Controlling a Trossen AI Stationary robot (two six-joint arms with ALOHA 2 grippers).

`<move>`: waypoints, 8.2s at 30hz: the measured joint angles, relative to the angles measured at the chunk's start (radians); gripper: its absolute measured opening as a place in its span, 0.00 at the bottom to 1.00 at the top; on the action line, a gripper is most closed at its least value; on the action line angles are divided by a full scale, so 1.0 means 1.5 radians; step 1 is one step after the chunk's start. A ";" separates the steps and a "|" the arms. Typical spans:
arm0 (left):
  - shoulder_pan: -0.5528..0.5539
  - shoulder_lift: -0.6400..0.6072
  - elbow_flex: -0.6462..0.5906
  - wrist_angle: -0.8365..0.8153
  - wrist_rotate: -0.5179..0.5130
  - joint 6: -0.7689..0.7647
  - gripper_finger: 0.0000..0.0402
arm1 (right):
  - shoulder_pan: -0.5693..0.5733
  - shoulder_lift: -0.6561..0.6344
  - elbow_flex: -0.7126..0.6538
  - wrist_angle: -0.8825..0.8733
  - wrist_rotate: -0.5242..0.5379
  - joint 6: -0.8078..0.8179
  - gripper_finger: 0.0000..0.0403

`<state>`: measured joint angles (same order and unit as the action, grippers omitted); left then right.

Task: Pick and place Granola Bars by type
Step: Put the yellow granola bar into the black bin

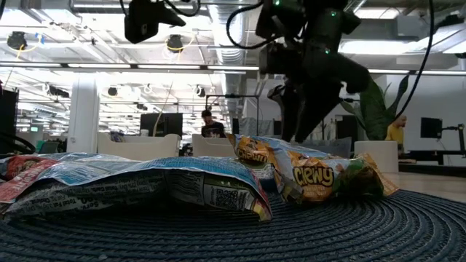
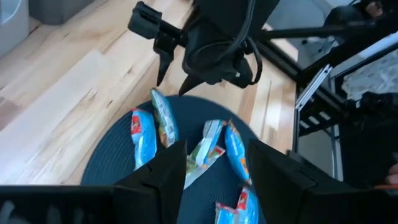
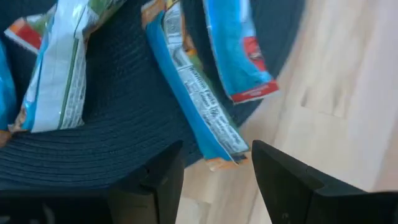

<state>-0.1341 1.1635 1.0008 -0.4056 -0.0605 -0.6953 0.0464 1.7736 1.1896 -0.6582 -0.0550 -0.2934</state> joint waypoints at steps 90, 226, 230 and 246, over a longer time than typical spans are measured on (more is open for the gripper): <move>0.000 0.000 0.000 -0.033 0.058 0.026 0.40 | -0.409 -0.200 0.008 -0.030 0.190 0.389 0.08; -0.021 0.000 0.000 -0.066 0.089 0.088 0.40 | 0.109 0.060 0.140 0.010 -0.075 0.285 0.15; -0.020 0.000 0.000 -0.064 0.089 0.088 0.40 | 0.043 0.012 0.141 -0.013 -0.026 0.326 0.15; -0.020 0.000 0.000 -0.061 0.089 0.083 0.40 | -0.285 -0.115 0.141 -0.110 0.199 0.507 0.15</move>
<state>-0.1648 1.1633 1.0008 -0.4969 0.0727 -0.5713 -0.3806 1.6005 1.4017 -0.8231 0.2428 0.4665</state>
